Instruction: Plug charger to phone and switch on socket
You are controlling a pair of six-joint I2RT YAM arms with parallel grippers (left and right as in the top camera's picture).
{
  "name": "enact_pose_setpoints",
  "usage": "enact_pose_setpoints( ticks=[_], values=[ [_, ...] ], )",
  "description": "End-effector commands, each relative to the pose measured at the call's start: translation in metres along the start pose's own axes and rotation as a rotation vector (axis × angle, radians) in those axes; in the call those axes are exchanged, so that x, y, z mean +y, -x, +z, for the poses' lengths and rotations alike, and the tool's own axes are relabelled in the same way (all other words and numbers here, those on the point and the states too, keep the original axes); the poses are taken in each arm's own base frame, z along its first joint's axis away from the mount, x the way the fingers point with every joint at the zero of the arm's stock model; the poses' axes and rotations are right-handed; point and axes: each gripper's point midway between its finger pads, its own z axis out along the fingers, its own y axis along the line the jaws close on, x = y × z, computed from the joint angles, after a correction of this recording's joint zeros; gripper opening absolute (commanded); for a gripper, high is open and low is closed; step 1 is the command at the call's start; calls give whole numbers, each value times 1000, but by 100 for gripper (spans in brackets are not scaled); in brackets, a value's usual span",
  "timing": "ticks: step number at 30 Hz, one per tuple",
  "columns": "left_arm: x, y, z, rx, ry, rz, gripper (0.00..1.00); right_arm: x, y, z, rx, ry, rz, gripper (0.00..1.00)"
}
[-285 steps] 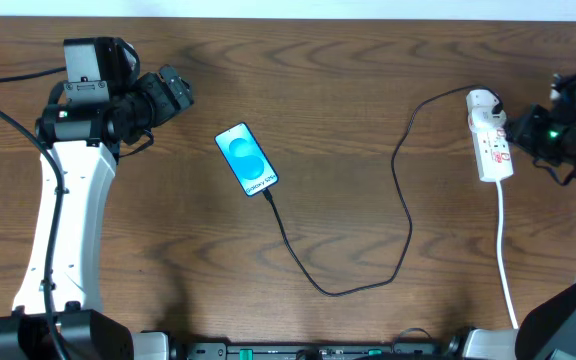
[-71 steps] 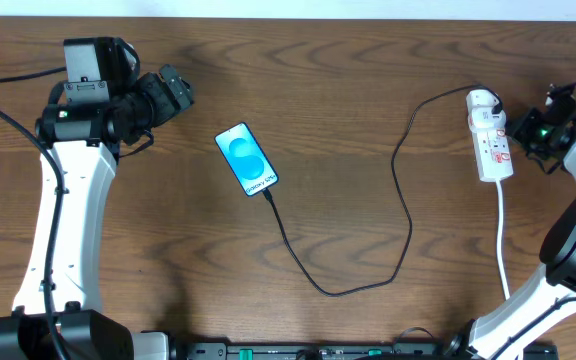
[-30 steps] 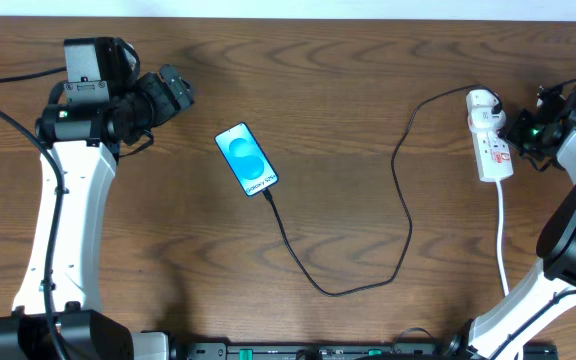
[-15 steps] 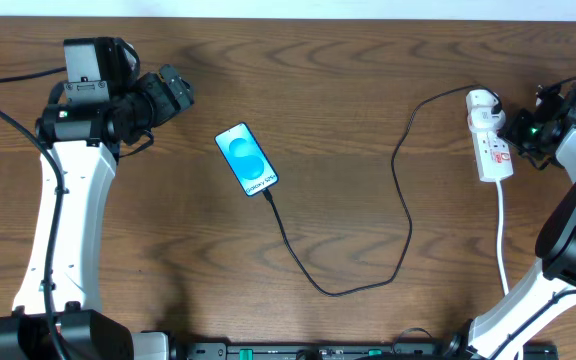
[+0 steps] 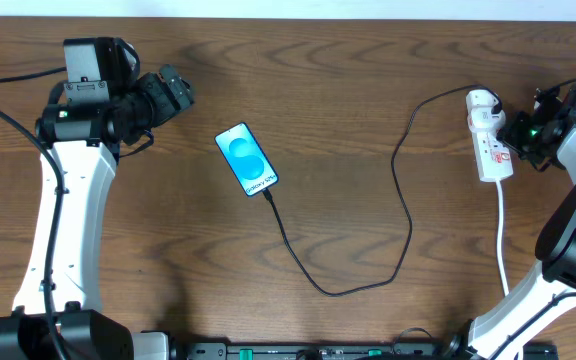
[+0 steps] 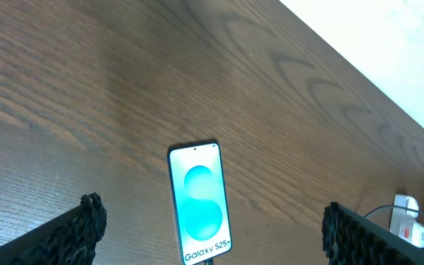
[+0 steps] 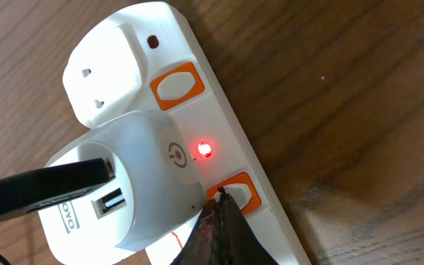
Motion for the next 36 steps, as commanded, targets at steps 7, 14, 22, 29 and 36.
enact_pose_setpoints(
  ticks=[7,14,22,29,36],
  values=[
    [4,-2,3,7,14,7,95,24,-7,7,2,164,13,1],
    [4,-3,3,7,14,7,95,-19,52,-63,-230,131,103,2],
    [4,-3,3,7,14,7,95,30,84,-173,-418,333,-12,6],
    [4,-2,3,7,14,7,95,132,45,-238,-402,468,-227,9],
    [4,-2,3,6,14,7,95,208,-45,-254,-299,260,-447,20]
  ],
)
